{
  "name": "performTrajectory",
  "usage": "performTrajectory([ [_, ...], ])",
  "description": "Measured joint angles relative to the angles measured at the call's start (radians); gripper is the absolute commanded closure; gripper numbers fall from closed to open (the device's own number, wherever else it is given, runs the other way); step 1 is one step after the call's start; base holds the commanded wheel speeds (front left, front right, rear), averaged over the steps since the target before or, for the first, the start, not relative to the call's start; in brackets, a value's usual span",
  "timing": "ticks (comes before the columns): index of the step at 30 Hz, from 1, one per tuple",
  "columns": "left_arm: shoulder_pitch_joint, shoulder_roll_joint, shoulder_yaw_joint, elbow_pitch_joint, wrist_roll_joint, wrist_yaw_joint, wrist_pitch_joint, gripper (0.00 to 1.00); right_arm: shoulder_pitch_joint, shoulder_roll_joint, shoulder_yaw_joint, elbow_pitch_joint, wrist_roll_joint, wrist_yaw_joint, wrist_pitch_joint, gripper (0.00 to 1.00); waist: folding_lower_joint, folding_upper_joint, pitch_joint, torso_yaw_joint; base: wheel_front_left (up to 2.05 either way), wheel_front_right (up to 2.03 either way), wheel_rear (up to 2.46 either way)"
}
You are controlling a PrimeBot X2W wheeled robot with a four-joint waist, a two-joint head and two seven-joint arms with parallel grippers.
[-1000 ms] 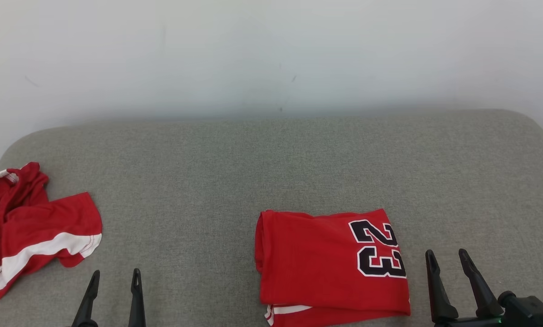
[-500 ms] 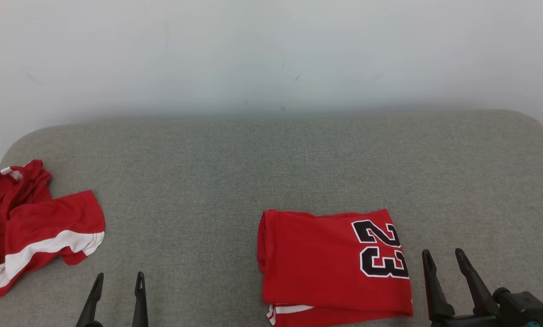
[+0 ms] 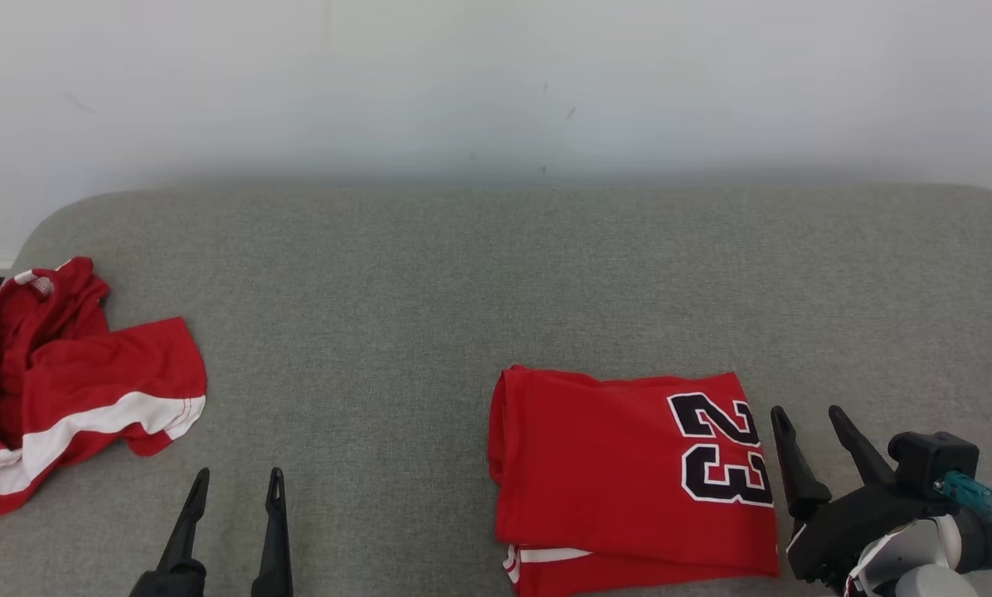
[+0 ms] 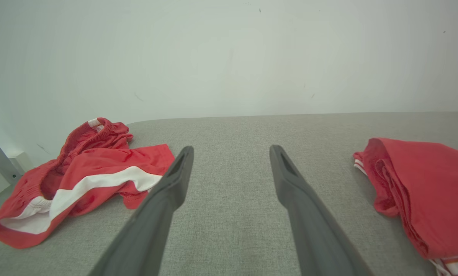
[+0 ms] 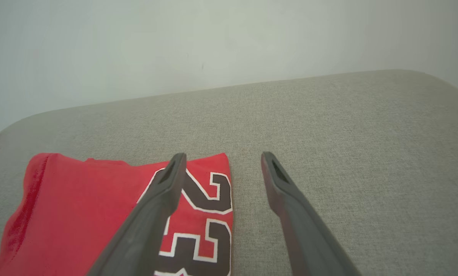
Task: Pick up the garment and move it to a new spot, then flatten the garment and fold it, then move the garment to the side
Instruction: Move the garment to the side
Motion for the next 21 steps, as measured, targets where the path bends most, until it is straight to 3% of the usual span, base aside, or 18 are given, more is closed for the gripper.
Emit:
performTrajectory([
  [21,-0.060,-0.012,-0.034,0.020,-0.013,0.005,0.000,0.00,-0.160,-0.017,0.099,0.415,0.061,0.000,0.006,0.00,-0.0001,0.0000,0.072,0.074,0.00,0.00,0.00],
])
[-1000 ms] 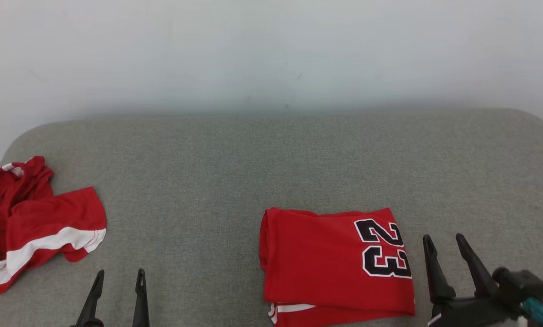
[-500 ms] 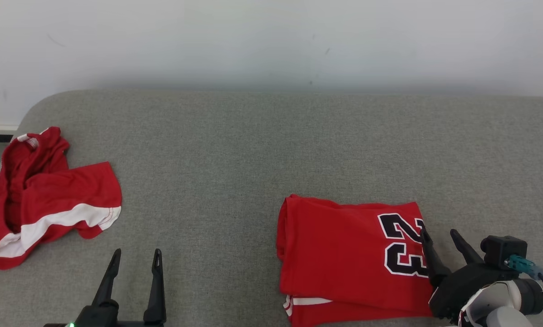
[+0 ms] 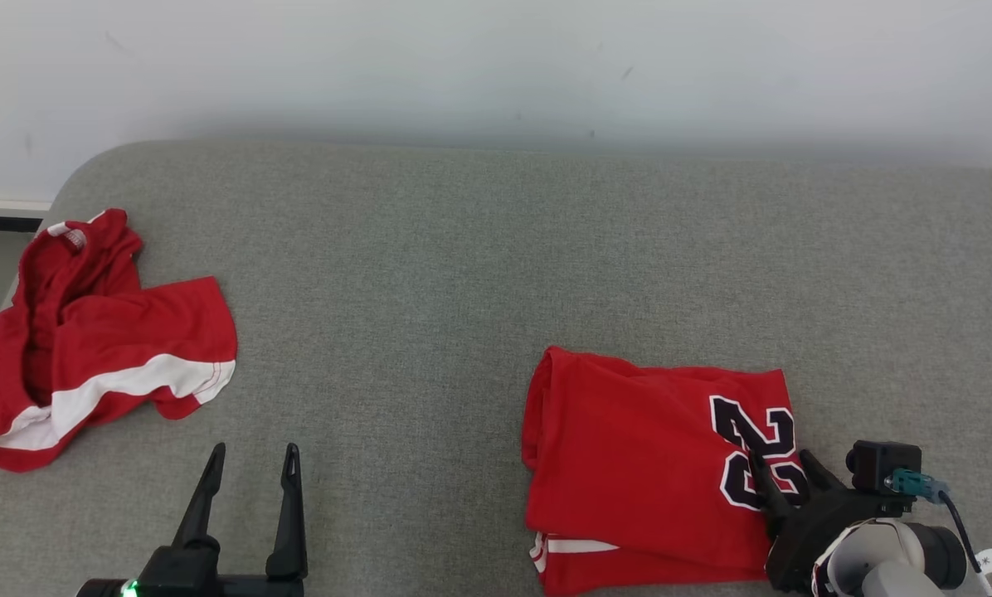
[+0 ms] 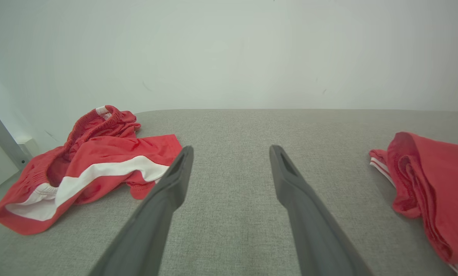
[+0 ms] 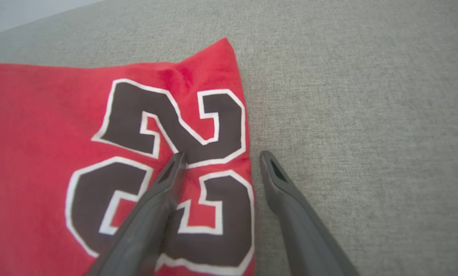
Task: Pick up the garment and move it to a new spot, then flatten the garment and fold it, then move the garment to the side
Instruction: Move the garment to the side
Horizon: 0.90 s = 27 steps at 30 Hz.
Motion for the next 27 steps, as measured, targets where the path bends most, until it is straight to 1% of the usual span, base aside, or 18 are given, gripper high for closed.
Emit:
performTrajectory([
  [1,0.000,0.000,0.000,0.000,0.000,-0.002,0.000,0.00,-0.005,0.001,0.009,0.010,0.007,0.000,0.000,0.29,0.0000,0.0000,0.000,0.000,0.00,0.00,0.00],
  [2,-0.001,0.000,0.000,0.000,0.000,-0.002,0.000,0.00,-0.010,0.001,0.019,0.015,0.016,0.000,-0.001,0.80,0.0000,0.0000,0.001,-0.001,0.00,0.00,0.00],
  [3,-0.001,-0.001,0.000,0.000,0.000,-0.002,0.000,0.00,-0.013,0.003,0.025,0.018,0.033,0.000,-0.009,1.00,0.0000,0.0000,0.003,-0.002,0.00,0.00,0.00],
  [8,-0.008,-0.001,0.004,-0.002,-0.002,-0.001,0.000,0.00,-0.063,-0.003,0.073,0.036,0.059,0.000,-0.012,1.00,0.0000,0.0000,0.018,-0.011,0.00,0.00,0.00],
  [13,-0.038,-0.003,0.000,-0.008,-0.008,-0.002,0.000,0.00,-0.189,-0.027,0.104,0.043,0.094,0.000,-0.016,1.00,0.0001,0.0001,0.051,-0.021,0.00,0.00,0.00],
  [22,-0.114,-0.005,-0.016,-0.064,0.000,-0.006,0.000,0.00,-0.434,-0.133,0.125,0.088,0.115,0.000,-0.026,1.00,0.0001,0.0001,0.153,-0.042,0.00,0.00,0.00],
  [26,-0.161,0.003,-0.017,-0.111,0.019,-0.007,0.000,0.00,-0.529,-0.198,0.147,0.097,0.123,0.000,-0.032,1.00,0.0002,0.0002,0.219,-0.061,0.00,0.00,0.00],
  [27,-0.178,0.010,-0.017,-0.136,0.024,-0.005,0.000,0.00,-0.572,-0.231,0.155,0.101,0.134,0.000,-0.044,1.00,0.0003,0.0002,0.253,-0.074,0.00,0.00,0.00],
])
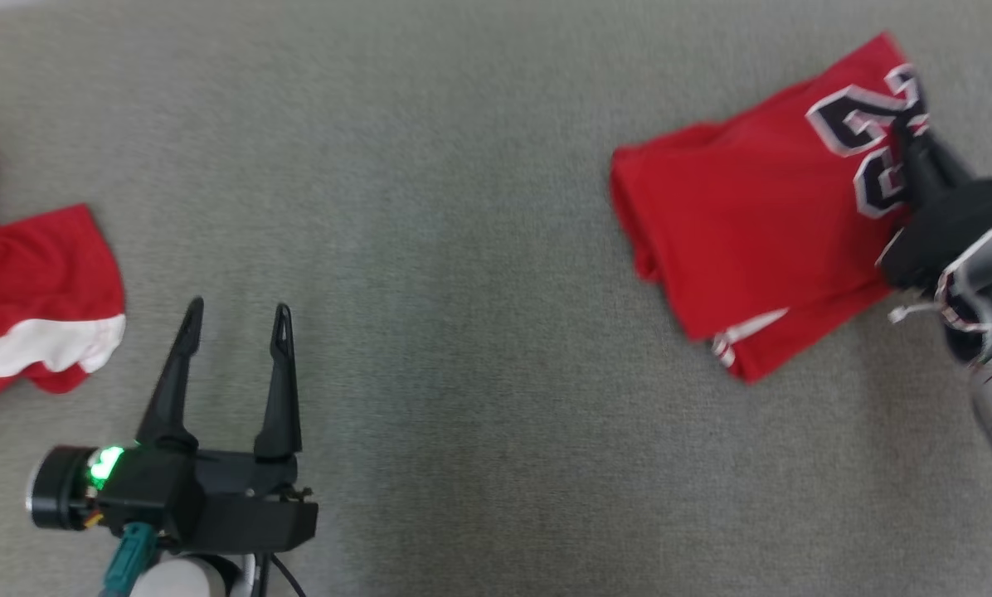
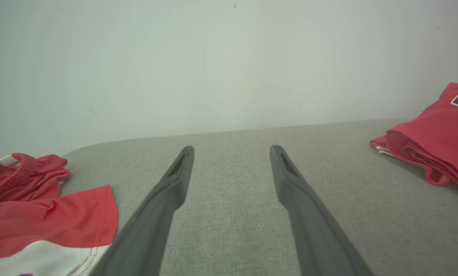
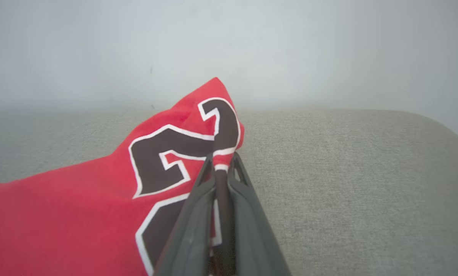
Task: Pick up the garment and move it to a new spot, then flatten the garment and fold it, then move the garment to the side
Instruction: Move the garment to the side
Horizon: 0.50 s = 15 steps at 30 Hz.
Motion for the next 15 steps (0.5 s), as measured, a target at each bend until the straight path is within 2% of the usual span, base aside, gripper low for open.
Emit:
performTrajectory([
  [6,-0.030,0.035,-0.003,-0.073,0.035,0.007,0.001,0.00,-0.086,-0.071,0.038,0.030,0.027,0.000,-0.026,1.00,0.0000,0.0001,0.090,-0.061,0.00,0.00,0.00],
  [15,-0.041,0.098,-0.002,-0.248,0.083,0.011,0.107,0.00,-0.217,-0.149,0.081,0.082,0.076,0.000,-0.058,1.00,-0.0001,0.0001,0.194,-0.184,0.00,0.00,0.00],
])
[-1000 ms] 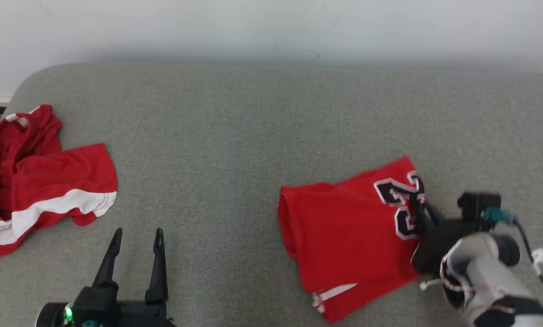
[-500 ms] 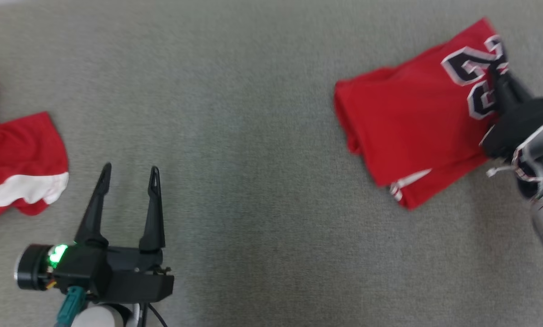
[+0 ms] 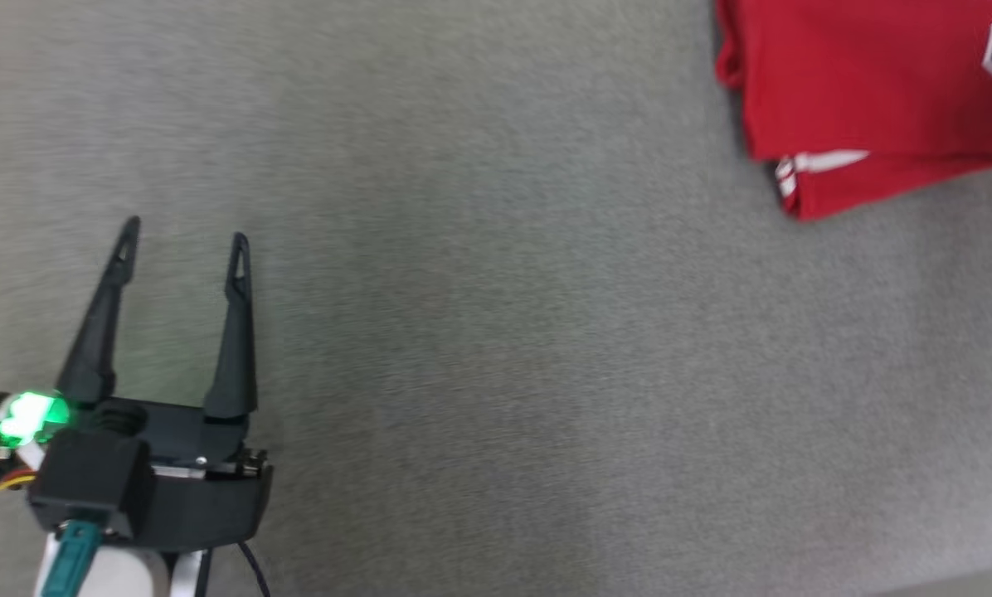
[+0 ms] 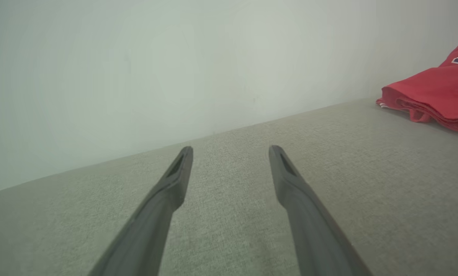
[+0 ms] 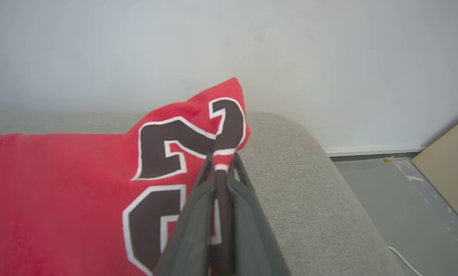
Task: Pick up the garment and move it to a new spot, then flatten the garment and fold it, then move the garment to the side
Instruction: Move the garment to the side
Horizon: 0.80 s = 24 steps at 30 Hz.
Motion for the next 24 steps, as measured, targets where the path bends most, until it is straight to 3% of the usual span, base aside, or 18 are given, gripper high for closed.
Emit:
performTrajectory([
  [10,0.015,0.040,0.009,-0.136,0.016,0.004,0.086,0.00,-0.158,-0.066,0.062,0.071,0.017,0.000,-0.011,1.00,0.0000,0.0000,0.105,-0.087,0.00,0.00,0.00],
  [24,0.017,0.050,0.003,-0.189,0.024,0.014,0.109,0.00,-0.259,-0.095,0.132,0.162,0.031,0.000,-0.049,1.00,-0.0002,-0.0002,0.163,-0.095,0.00,0.00,0.00],
])
